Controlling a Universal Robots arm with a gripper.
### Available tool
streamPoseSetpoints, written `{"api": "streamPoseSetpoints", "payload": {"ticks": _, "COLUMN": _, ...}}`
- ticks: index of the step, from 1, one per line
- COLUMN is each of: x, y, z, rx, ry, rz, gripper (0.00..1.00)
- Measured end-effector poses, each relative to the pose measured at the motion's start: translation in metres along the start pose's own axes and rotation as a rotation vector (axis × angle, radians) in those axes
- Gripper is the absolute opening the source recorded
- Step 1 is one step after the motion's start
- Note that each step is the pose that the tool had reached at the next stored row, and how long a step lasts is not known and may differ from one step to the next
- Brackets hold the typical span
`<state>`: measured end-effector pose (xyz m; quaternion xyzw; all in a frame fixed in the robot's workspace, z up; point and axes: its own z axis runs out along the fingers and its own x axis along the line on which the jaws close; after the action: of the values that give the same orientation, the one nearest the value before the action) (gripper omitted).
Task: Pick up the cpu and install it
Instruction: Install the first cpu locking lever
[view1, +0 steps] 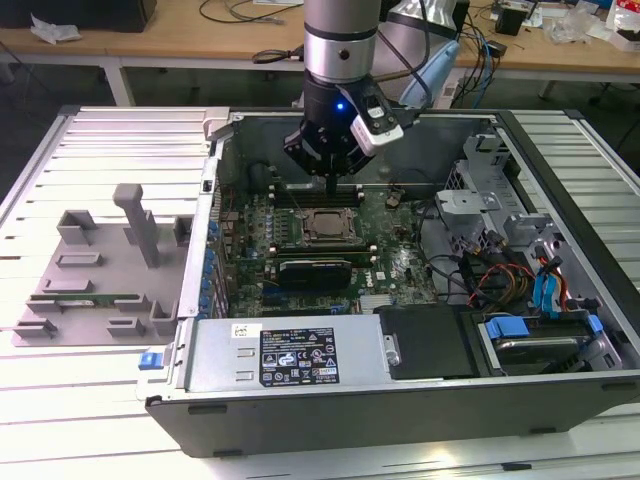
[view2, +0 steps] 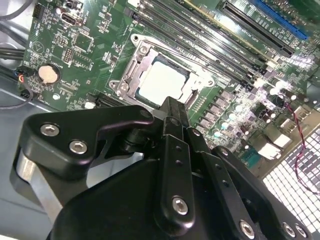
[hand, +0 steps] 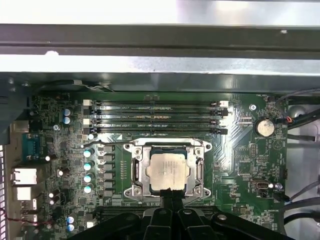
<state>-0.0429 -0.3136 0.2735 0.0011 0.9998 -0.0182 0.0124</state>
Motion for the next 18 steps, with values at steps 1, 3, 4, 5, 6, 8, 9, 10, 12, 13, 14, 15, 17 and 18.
{"api": "streamPoseSetpoints", "payload": {"ticks": 1, "x": 0.0, "y": 0.0, "z": 0.0, "rx": -0.0003, "ry": -0.0001, "rz": 0.0, "gripper": 0.11}}
{"api": "streamPoseSetpoints", "payload": {"ticks": 3, "x": 0.0, "y": 0.0, "z": -0.0004, "rx": -0.0001, "ry": 0.0, "rz": 0.0, "gripper": 0.11}}
{"api": "streamPoseSetpoints", "payload": {"ticks": 4, "x": 0.0004, "y": 0.0, "z": -0.0004, "rx": 0.0001, "ry": 0.0001, "rz": 0.0, "gripper": 0.11}}
{"api": "streamPoseSetpoints", "payload": {"ticks": 5, "x": 0.0016, "y": 0.0, "z": -0.0005, "rx": 0.0001, "ry": 0.0001, "rz": 0.0, "gripper": 0.11}}
{"api": "streamPoseSetpoints", "payload": {"ticks": 6, "x": 0.0038, "y": 0.0, "z": -0.0005, "rx": 0.0, "ry": 0.0, "rz": 0.0, "gripper": 0.11}}
{"api": "streamPoseSetpoints", "payload": {"ticks": 8, "x": 0.0082, "y": 0.0, "z": -0.0006, "rx": 0.0, "ry": 0.0, "rz": 0.0, "gripper": 0.11}}
{"api": "streamPoseSetpoints", "payload": {"ticks": 9, "x": 0.0101, "y": 0.0, "z": -0.0006, "rx": 0.0, "ry": -0.0001, "rz": 0.0, "gripper": 0.11}}
{"api": "streamPoseSetpoints", "payload": {"ticks": 10, "x": 0.0112, "y": 0.0, "z": -0.0006, "rx": -0.0001, "ry": -0.0001, "rz": 0.0, "gripper": 0.11}}
{"api": "streamPoseSetpoints", "payload": {"ticks": 12, "x": 0.0148, "y": 0.0, "z": -0.0007, "rx": -0.0001, "ry": -0.0002, "rz": 0.0, "gripper": 0.11}}
{"api": "streamPoseSetpoints", "payload": {"ticks": 13, "x": 0.0171, "y": 0.0, "z": -0.0008, "rx": 0.0, "ry": -0.0003, "rz": 0.0, "gripper": 0.11}}
{"api": "streamPoseSetpoints", "payload": {"ticks": 14, "x": 0.0195, "y": 0.0, "z": -0.0009, "rx": 0.0, "ry": -0.0006, "rz": 0.0, "gripper": 0.11}}
{"api": "streamPoseSetpoints", "payload": {"ticks": 15, "x": 0.0221, "y": 0.0, "z": -0.0009, "rx": -0.0001, "ry": -0.0008, "rz": 0.0, "gripper": 0.11}}
{"api": "streamPoseSetpoints", "payload": {"ticks": 17, "x": 0.024, "y": 0.0001, "z": -0.001, "rx": 0.0, "ry": -0.0007, "rz": 0.0, "gripper": 0.11}}
{"api": "streamPoseSetpoints", "payload": {"ticks": 18, "x": 0.0242, "y": 0.0001, "z": -0.001, "rx": 0.0, "ry": -0.0007, "rz": 0.0, "gripper": 0.11}}
